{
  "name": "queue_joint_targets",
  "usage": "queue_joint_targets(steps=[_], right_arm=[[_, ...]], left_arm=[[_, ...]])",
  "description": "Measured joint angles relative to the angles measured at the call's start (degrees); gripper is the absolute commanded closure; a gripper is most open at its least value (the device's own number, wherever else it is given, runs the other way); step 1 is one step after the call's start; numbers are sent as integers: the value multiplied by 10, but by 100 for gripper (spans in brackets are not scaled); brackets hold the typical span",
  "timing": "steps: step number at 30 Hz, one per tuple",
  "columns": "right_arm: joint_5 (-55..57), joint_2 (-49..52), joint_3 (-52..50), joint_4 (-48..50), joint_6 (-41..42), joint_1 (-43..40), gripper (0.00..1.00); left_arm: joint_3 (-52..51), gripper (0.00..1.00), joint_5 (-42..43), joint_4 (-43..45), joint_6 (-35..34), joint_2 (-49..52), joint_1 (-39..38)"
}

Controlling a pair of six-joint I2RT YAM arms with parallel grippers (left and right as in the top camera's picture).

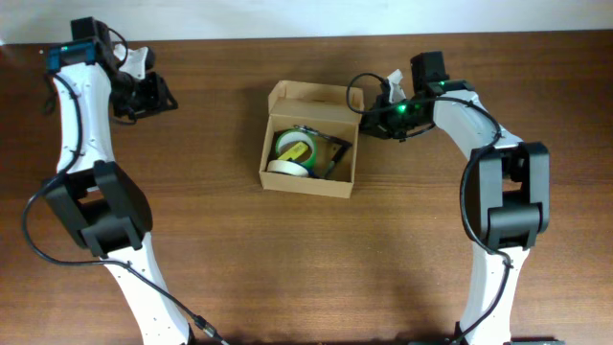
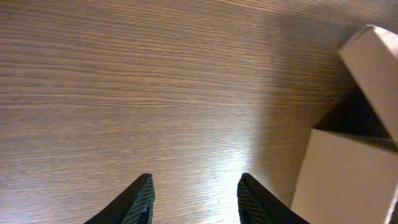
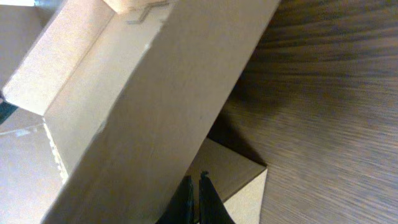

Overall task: Pack container
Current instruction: 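Push the box lid flap closed with both grippers from either side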

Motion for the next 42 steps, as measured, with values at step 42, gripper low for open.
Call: queue_joint_targets(steps=[42], right_arm=[[7,13,0,17,5,-21,96]], left_arm=[[-1,98,487,158,-34,223,-148]])
